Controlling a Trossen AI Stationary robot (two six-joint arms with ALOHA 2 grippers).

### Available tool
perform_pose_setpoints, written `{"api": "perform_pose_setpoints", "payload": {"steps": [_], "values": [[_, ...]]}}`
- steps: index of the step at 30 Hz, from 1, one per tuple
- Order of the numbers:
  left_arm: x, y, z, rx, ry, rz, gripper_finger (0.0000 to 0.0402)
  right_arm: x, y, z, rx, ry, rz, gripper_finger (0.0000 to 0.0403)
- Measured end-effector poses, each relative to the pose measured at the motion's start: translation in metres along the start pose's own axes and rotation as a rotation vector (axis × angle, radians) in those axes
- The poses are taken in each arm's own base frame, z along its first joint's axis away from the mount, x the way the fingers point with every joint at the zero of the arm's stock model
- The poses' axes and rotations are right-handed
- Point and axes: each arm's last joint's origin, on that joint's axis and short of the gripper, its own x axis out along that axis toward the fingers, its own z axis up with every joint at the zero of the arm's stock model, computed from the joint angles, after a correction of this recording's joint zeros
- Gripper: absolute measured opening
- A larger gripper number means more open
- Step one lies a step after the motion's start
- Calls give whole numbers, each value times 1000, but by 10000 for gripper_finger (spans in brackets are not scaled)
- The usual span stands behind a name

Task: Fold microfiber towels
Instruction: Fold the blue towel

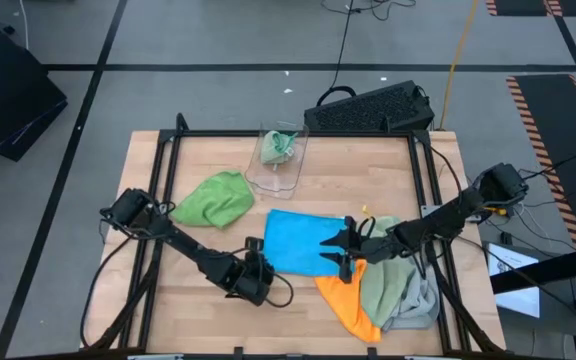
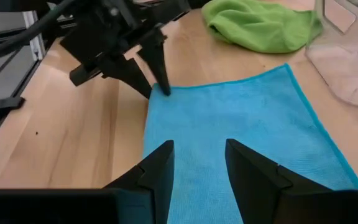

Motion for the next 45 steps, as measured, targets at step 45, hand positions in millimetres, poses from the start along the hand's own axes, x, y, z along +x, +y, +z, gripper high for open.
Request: {"api": "perform_pose_setpoints", "payload": {"steps": [45], "values": [[-98, -33, -17, -279, -64, -289, 152, 14, 9, 15, 56, -9, 92, 135]]}}
